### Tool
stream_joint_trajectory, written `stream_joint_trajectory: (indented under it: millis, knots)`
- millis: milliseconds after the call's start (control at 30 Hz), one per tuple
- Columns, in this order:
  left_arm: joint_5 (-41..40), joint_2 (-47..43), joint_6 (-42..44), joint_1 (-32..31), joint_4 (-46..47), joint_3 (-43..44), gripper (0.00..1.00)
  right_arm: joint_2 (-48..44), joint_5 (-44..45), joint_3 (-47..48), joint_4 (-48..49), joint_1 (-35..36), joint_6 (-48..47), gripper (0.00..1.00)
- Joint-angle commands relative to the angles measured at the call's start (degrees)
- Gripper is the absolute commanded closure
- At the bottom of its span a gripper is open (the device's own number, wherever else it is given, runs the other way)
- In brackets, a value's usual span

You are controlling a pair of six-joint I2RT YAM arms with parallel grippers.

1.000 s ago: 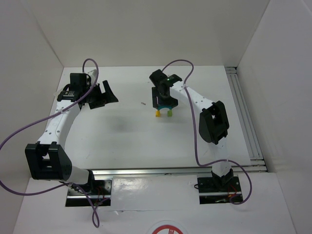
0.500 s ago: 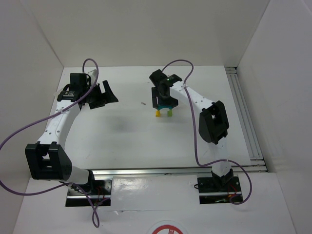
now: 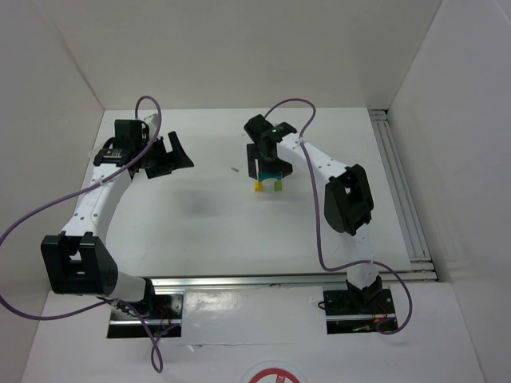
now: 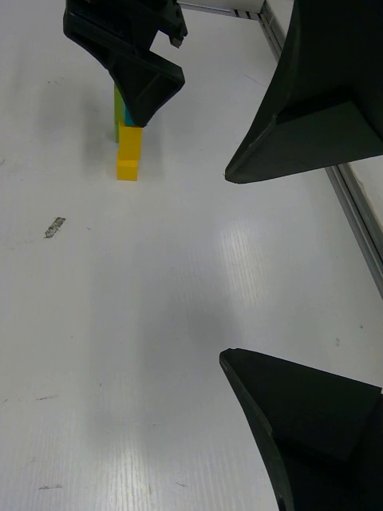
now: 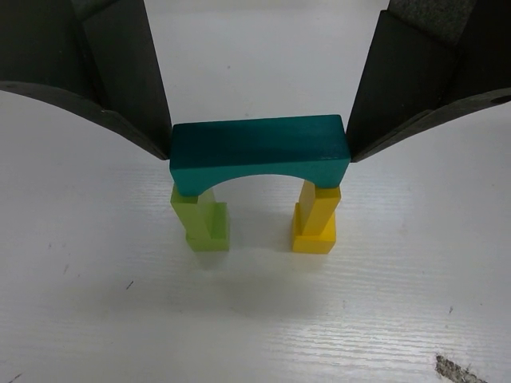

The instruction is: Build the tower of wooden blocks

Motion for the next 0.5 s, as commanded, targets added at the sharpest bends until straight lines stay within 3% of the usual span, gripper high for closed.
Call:
stream_joint_trajectory:
  millis: [0, 267, 467]
  knots:
    - [0.6, 0.2, 0.9, -0.3, 0.8, 0.0, 0.03, 0.0, 0.5, 2.4, 1.3, -0.3, 0.0, 0.05]
    - [1.1, 0.2, 0.9, -0.3, 1.3, 0.0, 0.03, -0.5, 1.2, 6.4, -0.5, 0.2, -1.1, 0.01]
    - [-0.9, 0.8, 1.4, -0.3, 0.7, 0.6, 0.03, -3.4, 8.2, 11.8, -1.5, 1.3, -1.7, 0.01]
